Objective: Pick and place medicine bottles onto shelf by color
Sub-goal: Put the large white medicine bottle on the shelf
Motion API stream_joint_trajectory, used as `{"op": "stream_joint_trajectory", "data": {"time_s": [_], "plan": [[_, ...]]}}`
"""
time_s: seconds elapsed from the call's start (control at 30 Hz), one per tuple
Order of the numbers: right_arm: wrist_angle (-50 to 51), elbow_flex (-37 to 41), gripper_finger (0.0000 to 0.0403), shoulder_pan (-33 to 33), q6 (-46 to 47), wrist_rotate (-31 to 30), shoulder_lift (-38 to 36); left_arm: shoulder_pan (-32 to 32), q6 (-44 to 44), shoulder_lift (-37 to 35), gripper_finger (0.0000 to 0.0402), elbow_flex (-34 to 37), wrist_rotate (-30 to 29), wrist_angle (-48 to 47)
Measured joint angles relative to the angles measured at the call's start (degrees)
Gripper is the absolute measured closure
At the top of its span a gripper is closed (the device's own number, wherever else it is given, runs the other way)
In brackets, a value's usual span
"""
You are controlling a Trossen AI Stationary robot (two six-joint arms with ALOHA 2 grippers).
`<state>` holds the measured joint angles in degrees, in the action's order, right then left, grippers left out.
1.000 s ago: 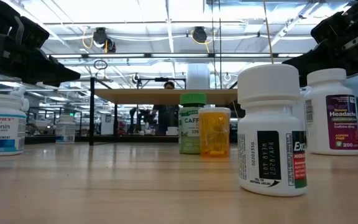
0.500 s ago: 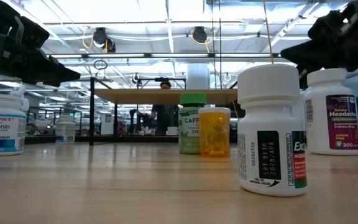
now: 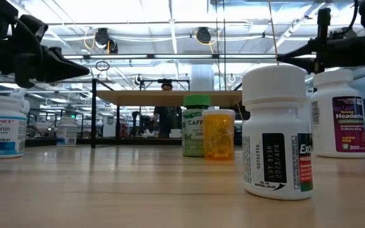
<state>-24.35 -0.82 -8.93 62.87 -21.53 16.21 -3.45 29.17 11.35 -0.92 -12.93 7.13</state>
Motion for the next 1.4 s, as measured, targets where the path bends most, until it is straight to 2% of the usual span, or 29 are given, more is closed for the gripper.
{"op": "stream_joint_trajectory", "data": {"time_s": [0.07,0.13,0.3,0.37,0.5,0.63,0.73,0.8,0.93,1.03,1.13,1.2,1.3,1.4], "plan": [[-3.5,-0.3,0.0403,0.0,1.8,-2.0,0.2,-0.1,4.3,0.0,0.036,0.0,0.1,2.5],[-7.3,-1.8,0.0403,0.0,-1.5,-2.5,0.2,-0.1,5.4,0.0,0.036,0.0,0.8,5.0],[-7.0,-9.4,0.0403,0.0,-7.0,-9.2,1.6,-0.1,2.1,0.1,0.036,0.1,1.5,9.3],[-7.1,-13.2,0.0403,0.0,-10.4,-10.6,3.1,-0.1,-3.6,0.7,0.036,0.0,4.5,13.2],[-4.3,-21.3,0.0403,0.2,-17.0,-7.3,7.1,0.0,-25.1,1.2,0.036,0.0,11.4,19.2],[12.1,-31.4,0.0403,0.4,-21.7,1.0,7.2,-0.1,-39.3,1.3,0.036,0.0,11.5,23.7],[23.2,-37.4,0.0402,0.4,-19.4,2.0,7.7,-0.1,-48.0,1.3,0.036,0.0,10.9,28.0],[24.9,-39.3,0.0396,0.3,-20.6,2.1,8.7,-0.1,-52.2,1.3,0.036,0.0,10.3,29.4],[16.7,-39.6,0.0358,0.3,-23.3,2.1,13.6,-0.1,-57.6,1.3,0.036,0.0,10.4,30.6],[10.2,-39.6,0.0308,0.3,-25.7,2.3,19.1,0.0,-60.4,1.3,0.036,0.0,11.4,30.7],[6.8,-39.6,0.0249,0.0,-28.9,2.4,24.3,-0.4,-61.9,2.2,0.036,-0.7,6.0,29.8],[7.4,-39.6,0.0211,-1.2,-32.0,3.3,26.7,-1.1,-61.4,4.0,0.036,-3.7,5.6,27.8],[11.1,-40.3,0.0164,-3.9,-34.5,10.2,28.9,-1.5,-59.5,8.7,0.036,-11.5,5.6,16.7],[24.2,-44.1,0.0134,-6.8,-36.0,20.7,30.4,-1.2,-55.1,14.9,0.0359,-21.9,5.3,-0.7]]}}
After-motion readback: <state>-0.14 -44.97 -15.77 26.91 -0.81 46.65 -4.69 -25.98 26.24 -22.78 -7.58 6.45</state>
